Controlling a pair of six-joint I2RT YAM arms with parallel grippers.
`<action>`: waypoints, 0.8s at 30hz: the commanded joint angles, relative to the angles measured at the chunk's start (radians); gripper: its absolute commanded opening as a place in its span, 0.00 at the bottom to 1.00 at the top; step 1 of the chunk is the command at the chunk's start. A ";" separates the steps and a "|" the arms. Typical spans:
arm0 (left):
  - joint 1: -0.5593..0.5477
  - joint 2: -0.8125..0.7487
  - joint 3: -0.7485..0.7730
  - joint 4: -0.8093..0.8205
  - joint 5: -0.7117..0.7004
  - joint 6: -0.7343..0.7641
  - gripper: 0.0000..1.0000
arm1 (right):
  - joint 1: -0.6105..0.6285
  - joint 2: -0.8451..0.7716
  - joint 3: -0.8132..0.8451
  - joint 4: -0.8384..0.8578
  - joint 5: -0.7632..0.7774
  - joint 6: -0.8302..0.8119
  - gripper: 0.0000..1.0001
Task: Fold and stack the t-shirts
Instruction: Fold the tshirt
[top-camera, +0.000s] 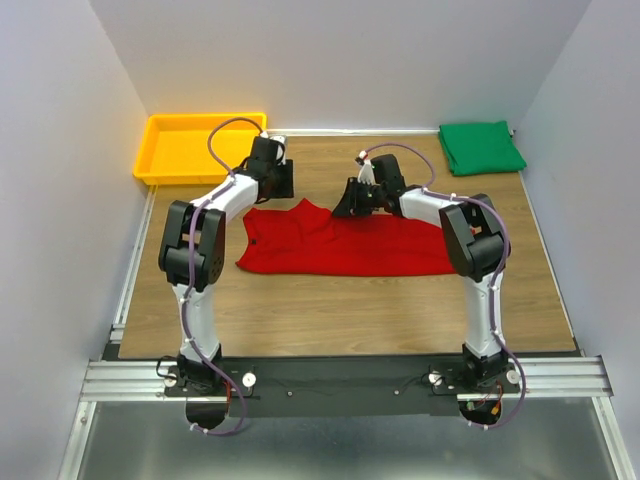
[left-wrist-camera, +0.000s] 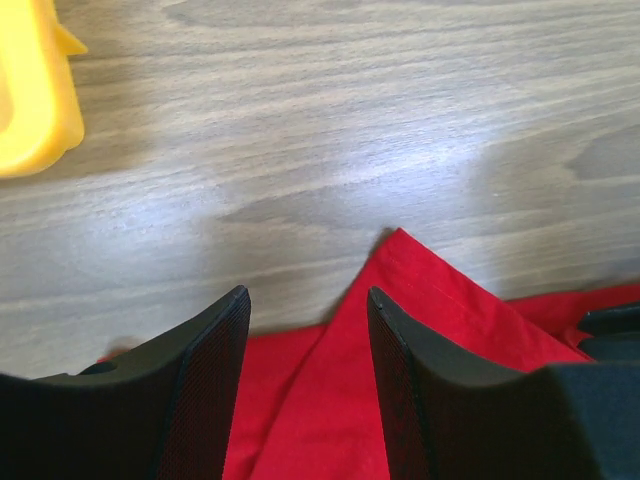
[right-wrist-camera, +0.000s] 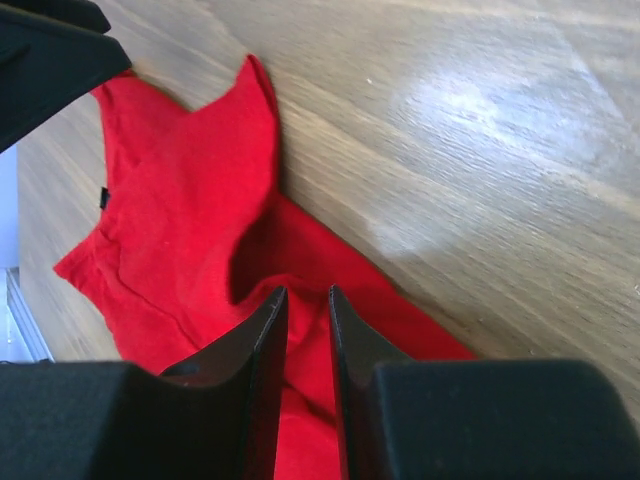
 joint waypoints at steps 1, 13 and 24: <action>-0.015 0.053 0.055 -0.040 0.006 0.036 0.59 | 0.001 0.023 -0.004 0.031 -0.039 0.015 0.30; -0.035 0.141 0.103 -0.045 0.017 0.057 0.59 | 0.001 0.081 0.020 0.045 -0.082 0.018 0.35; -0.048 0.194 0.156 -0.042 0.050 0.057 0.59 | 0.000 0.075 0.010 0.054 -0.086 0.006 0.03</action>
